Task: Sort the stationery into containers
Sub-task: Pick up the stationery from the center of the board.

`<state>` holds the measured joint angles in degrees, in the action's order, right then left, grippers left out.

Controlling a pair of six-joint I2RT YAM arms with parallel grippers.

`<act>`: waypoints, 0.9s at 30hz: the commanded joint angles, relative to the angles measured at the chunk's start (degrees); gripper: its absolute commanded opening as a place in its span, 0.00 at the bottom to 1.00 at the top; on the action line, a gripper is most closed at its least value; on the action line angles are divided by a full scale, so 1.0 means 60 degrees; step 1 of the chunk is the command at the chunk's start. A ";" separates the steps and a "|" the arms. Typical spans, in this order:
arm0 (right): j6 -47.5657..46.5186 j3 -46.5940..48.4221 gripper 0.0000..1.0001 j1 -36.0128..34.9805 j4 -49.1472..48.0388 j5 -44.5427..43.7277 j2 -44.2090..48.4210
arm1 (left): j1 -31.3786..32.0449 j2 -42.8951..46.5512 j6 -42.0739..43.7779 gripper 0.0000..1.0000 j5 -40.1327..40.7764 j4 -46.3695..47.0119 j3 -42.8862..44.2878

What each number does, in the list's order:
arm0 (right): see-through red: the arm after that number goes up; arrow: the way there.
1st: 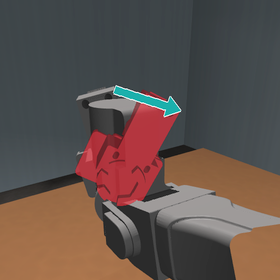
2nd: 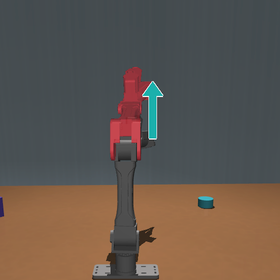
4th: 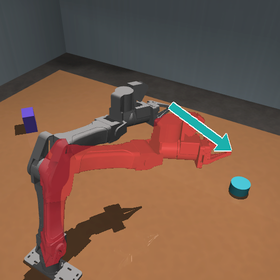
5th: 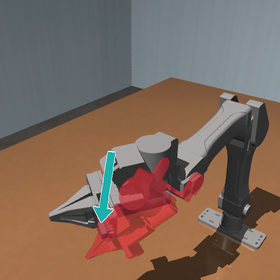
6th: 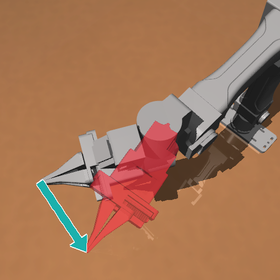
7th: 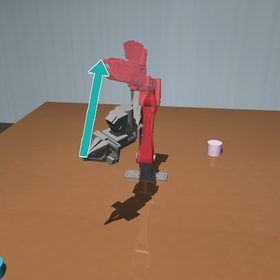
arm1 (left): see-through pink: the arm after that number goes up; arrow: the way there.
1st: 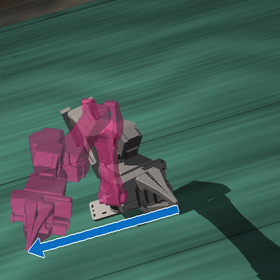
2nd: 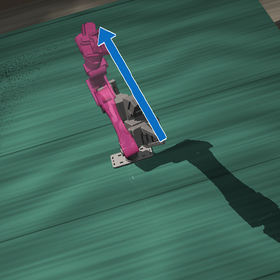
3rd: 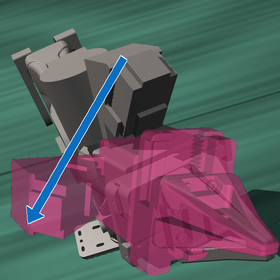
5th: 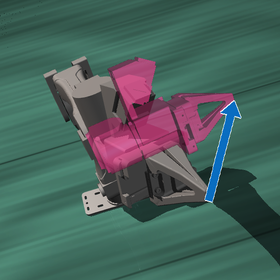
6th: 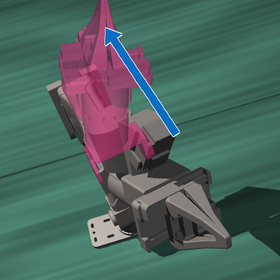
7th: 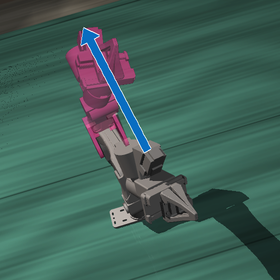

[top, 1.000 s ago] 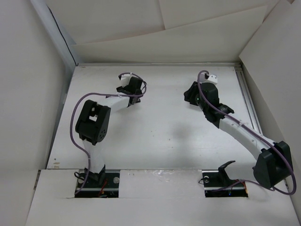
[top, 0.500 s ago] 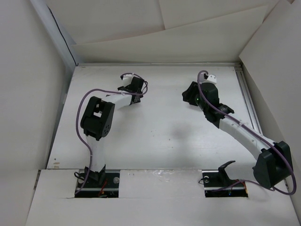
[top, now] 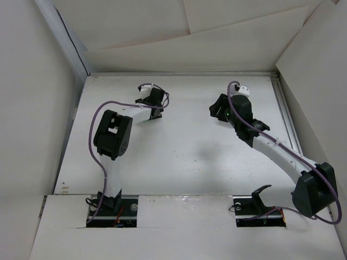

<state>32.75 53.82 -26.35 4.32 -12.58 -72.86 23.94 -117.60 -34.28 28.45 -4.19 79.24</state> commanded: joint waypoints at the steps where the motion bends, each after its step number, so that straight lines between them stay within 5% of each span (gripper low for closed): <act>1: -0.0097 0.0038 0.60 -0.0062 -0.0339 0.0163 0.0000 | -0.0006 -0.0174 0.0206 0.60 -0.0010 0.0112 0.0386; 7: -0.0097 0.0038 0.69 0.0041 -0.0426 0.0777 0.0000 | -0.0006 -0.0175 0.0206 0.56 -0.0010 0.0200 0.0299; 13: -0.0097 -0.0049 0.70 0.0129 -0.0616 0.1115 0.0000 | -0.0006 0.0293 0.0206 0.42 -0.0112 0.0478 0.0064; 27: -0.0010 -0.0372 0.72 0.0919 -0.0719 0.1496 0.1243 | 0.0915 0.3004 0.0733 0.33 -0.0813 0.1927 -0.1327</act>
<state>32.69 51.62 -22.46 2.98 -3.79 -70.37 26.26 -103.09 -32.05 26.44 2.33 72.29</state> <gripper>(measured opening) 0.721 0.504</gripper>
